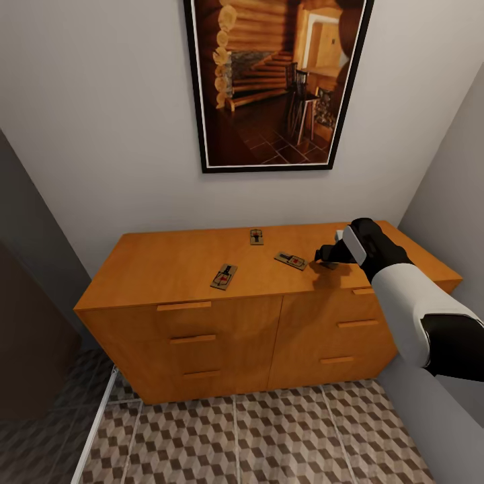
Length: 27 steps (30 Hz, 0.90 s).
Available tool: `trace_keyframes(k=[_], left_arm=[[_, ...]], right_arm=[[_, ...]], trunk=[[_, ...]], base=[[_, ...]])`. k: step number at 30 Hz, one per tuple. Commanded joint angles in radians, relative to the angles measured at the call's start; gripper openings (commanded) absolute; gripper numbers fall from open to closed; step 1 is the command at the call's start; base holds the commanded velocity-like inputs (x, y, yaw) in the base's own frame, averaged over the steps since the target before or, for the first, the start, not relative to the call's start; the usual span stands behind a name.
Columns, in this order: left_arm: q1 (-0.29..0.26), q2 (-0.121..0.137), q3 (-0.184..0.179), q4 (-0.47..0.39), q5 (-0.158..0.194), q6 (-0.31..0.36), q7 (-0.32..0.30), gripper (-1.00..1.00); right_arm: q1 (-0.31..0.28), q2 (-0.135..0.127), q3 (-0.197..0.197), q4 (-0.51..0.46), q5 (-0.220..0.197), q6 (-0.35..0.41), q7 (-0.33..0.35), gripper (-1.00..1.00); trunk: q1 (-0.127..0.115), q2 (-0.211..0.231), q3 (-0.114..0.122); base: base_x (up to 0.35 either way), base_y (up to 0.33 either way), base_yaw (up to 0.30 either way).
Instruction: Take the four mousetraps from the cabinet in the bathroom and place them on the bathroom floor. Make sure all four end up on the same floor surface, and ensure that at least two of them are either under or directly next to the same bathroom sink.
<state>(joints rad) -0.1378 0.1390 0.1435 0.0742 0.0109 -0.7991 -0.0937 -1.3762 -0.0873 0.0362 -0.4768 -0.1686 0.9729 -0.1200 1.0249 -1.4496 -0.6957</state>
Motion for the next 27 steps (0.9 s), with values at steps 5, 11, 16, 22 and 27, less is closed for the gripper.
trace_keyframes(k=[5, 11, 16, 22, 27], left_arm=[[-0.002, 0.001, 0.008, 0.004, 0.002, -0.005, -0.01, 1.0], [-0.002, 0.001, 0.008, 0.004, 0.002, -0.005, -0.011, 1.0], [-0.002, 0.001, 0.008, 0.004, 0.002, -0.005, -0.011, 1.0], [-0.002, 0.001, 0.008, 0.004, 0.002, -0.005, -0.01, 1.0], [-0.002, 0.001, 0.008, 0.004, 0.002, -0.005, -0.011, 1.0]], right_arm=[[0.0, -0.001, 0.003, 0.061, -0.022, 0.003, -0.009, 1.0], [0.0, -0.002, 0.002, 0.061, -0.022, 0.003, -0.009, 1.0], [0.0, -0.003, 0.002, 0.061, -0.022, 0.003, -0.01, 1.0], [0.0, -0.003, 0.002, 0.061, -0.022, 0.003, -0.01, 1.0], [0.0, -0.003, 0.002, 0.061, -0.021, 0.003, -0.01, 1.0]], trunk=[[0.0, 0.0, -0.001], [0.0, 0.0, -0.001], [0.0, 0.0, -0.001], [0.0, 0.0, -0.001], [0.0, 0.0, -0.001]], base=[[0.0, 0.0, 0.0], [0.0, 0.0, 0.0], [0.0, 0.0, 0.0], [0.0, 0.0, 0.0], [0.0, 0.0, 0.0]])
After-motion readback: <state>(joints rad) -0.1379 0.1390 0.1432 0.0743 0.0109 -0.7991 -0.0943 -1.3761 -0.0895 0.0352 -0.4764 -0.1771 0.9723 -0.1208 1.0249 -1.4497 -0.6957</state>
